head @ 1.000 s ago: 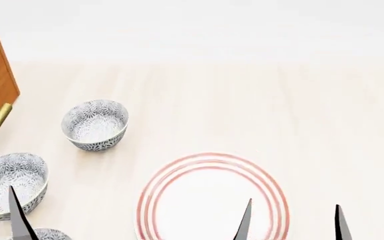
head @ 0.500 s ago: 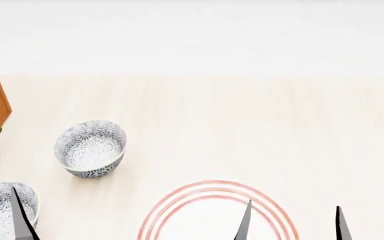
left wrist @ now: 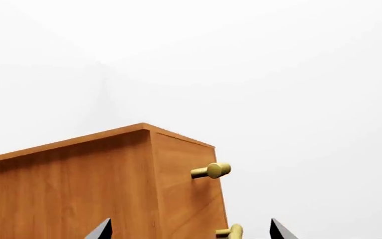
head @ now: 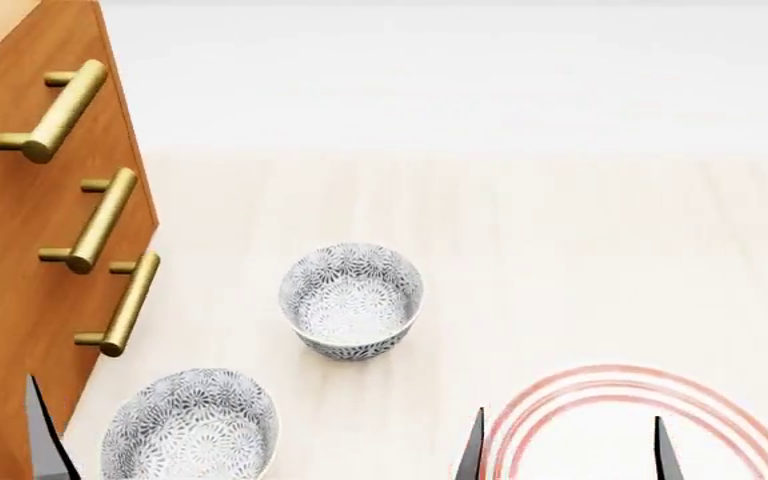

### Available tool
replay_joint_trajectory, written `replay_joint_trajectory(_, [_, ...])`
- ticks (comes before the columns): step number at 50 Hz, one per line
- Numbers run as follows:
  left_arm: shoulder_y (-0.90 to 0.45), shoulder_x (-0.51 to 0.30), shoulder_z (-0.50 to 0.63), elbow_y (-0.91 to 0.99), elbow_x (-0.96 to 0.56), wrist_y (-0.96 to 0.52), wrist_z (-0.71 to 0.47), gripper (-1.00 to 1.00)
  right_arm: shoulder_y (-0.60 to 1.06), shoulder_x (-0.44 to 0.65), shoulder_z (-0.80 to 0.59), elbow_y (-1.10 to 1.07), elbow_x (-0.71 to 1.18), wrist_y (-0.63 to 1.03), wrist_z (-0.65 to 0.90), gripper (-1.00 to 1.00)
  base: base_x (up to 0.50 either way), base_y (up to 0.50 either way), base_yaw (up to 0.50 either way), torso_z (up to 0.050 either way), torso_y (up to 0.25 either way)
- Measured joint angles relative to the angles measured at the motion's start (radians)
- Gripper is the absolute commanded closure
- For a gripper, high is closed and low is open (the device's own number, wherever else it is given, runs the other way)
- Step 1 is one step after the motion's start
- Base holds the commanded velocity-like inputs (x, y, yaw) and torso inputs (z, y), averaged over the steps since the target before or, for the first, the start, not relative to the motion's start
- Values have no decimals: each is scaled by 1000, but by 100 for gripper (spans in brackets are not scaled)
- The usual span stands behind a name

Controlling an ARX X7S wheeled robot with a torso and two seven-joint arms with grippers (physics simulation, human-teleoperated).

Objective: Pick up the bowl and put it in the front on the plate.

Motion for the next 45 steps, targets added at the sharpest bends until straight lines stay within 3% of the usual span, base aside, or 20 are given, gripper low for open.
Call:
replay_joint_trajectory(16, [-6, -10, 12, -7, -26, -20, 2, -100, 6, 14, -25, 16, 16, 12, 1, -100, 0, 6, 0, 0, 0])
replay_joint_trajectory(29, [-10, -10, 24, -7, 5, -56, -11, -100, 8, 24, -37, 23, 26, 19, 7, -100, 0, 0, 0, 0, -232])
replay_joint_trajectory(45, [-19, -16, 40, -22, -28, -90, 2, -100, 11, 34, -48, 21, 35, 32, 15, -100, 0, 0, 0, 0, -47])
